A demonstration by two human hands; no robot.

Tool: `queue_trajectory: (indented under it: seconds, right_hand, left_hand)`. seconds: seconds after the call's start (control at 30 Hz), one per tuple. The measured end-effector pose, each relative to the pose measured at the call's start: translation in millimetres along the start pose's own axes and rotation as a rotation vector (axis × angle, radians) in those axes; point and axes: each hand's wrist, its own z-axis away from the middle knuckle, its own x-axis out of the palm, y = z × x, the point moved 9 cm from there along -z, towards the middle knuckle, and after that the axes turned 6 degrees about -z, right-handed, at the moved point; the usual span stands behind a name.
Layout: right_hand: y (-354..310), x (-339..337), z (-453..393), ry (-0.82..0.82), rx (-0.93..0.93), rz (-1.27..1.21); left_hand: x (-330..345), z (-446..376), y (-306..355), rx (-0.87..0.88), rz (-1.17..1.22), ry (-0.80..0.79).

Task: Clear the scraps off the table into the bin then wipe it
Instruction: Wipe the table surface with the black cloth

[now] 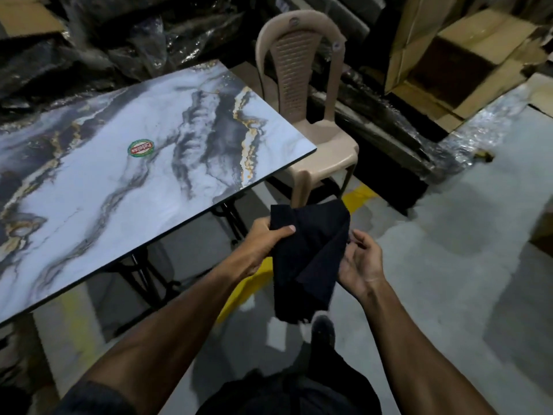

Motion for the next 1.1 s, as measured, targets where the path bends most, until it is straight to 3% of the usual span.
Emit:
queue_trajectory:
  seconds: [0.13,0.3,0.53,0.8,0.93,1.03,1.1]
  right_hand:
    - [-40,-11,-19,0.000,-0.062,0.188]
    - [-111,-36,-74,0.166,-0.150,0.545]
    - [-184,-13,-144,0.036,-0.122,0.585]
    - [-233,11,-206,-0.034,0.028,0.539]
    - [-249,26,-244,-0.031,0.097,0.511]
    - [-260,40,-280,-0.048,0.125,0.405]
    - [-273,44,-312,0.005,0.106,0.392]
  left_hand:
    - [28,-25,33,0.088,-0.197,0.004]
    - [64,-81,62,0.155,-0.440,0.153]
    - [141,-155,102,0.238,-0.646,0.308]
    - [203,-217,139,0.282,-0.502,0.214]
    - [212,-260,139,0.180,-0.380,0.102]
    - [197,-303,142,0.126,-0.267,0.135]
    - [177,-332,156,0.164,-0.263,0.248]
